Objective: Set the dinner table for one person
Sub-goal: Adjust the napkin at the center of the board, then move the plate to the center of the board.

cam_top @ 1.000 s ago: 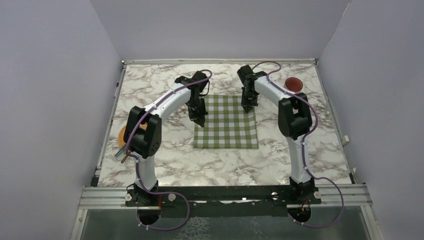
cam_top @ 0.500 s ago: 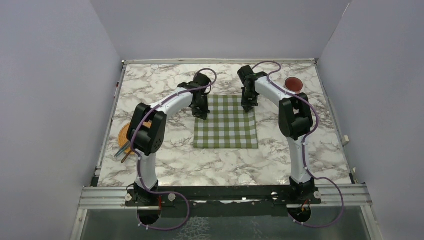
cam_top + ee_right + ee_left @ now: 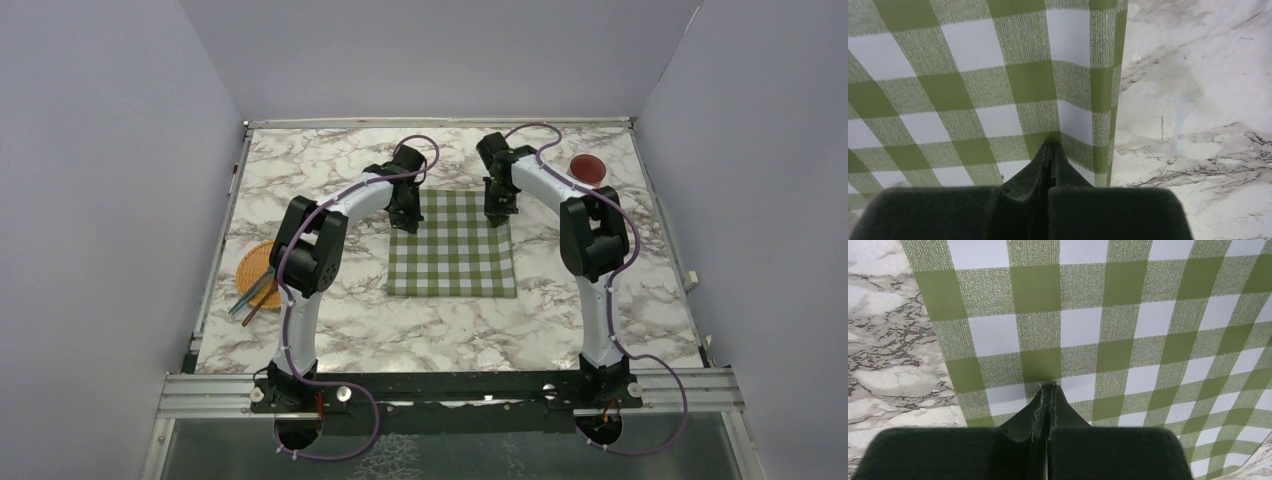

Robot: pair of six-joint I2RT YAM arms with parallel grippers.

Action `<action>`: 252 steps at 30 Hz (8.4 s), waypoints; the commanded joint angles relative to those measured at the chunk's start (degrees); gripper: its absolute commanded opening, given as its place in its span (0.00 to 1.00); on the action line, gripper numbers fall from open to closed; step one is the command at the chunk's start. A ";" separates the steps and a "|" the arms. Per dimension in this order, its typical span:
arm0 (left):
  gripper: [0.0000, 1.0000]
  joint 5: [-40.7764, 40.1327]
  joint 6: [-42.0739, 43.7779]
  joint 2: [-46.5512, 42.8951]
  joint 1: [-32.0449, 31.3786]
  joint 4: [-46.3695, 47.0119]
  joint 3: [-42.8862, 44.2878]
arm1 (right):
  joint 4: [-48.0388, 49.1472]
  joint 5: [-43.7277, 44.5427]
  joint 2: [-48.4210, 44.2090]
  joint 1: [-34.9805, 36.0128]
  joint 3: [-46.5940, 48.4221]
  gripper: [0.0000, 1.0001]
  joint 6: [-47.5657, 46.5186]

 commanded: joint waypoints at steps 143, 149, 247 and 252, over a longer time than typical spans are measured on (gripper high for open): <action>0.10 -23.53 3.18 -19.88 1.08 -14.37 7.54 | -3.73 -36.11 -10.28 0.89 3.54 0.40 -8.33; 0.49 -28.73 8.49 -25.17 4.60 -14.66 4.82 | -3.14 -40.50 -8.10 4.98 9.30 0.59 -7.65; 0.89 -22.03 4.80 -26.82 53.41 -12.93 -20.51 | 6.78 -52.43 9.31 25.87 26.19 0.82 -3.08; 0.73 -28.57 5.60 -26.21 53.37 -12.73 -20.65 | 5.37 -51.75 8.58 25.90 25.90 0.76 -3.71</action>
